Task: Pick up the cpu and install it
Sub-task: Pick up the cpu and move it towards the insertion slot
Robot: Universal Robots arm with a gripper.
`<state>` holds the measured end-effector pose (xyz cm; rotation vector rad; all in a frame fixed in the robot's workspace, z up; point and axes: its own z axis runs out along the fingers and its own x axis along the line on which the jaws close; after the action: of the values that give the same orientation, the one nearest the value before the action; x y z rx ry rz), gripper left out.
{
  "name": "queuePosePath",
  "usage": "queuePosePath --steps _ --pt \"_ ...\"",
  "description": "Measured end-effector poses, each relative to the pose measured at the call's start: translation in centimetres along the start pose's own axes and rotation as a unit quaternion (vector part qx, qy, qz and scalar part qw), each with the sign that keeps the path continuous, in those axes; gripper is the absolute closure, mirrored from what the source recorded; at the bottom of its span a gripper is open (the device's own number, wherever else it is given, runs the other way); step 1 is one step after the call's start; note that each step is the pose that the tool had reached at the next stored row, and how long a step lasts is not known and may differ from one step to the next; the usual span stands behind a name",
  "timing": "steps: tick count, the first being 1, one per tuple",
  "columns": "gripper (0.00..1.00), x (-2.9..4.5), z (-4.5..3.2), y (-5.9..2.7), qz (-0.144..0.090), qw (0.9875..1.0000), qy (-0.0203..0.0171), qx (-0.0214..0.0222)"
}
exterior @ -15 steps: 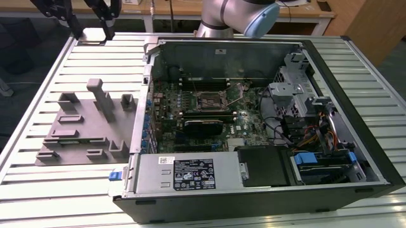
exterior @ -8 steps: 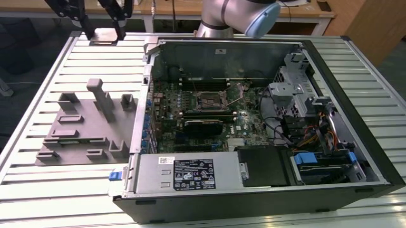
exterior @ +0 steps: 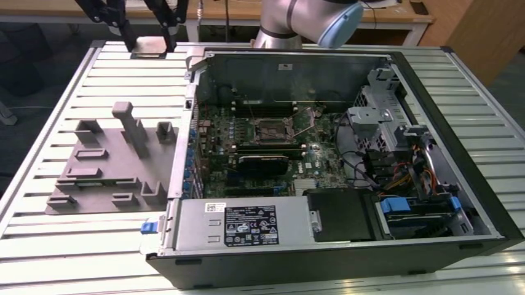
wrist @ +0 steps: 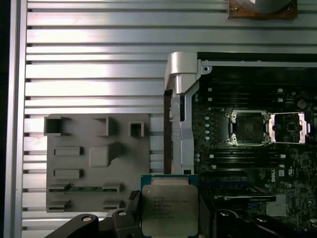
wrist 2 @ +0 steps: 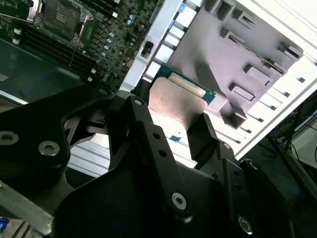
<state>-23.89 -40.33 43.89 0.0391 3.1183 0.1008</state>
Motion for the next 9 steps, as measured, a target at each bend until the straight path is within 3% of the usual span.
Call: queuePosePath --steps 9 --pt "0.45 -2.04 0.05 0.05 0.000 1.0000 0.0000 0.0000"
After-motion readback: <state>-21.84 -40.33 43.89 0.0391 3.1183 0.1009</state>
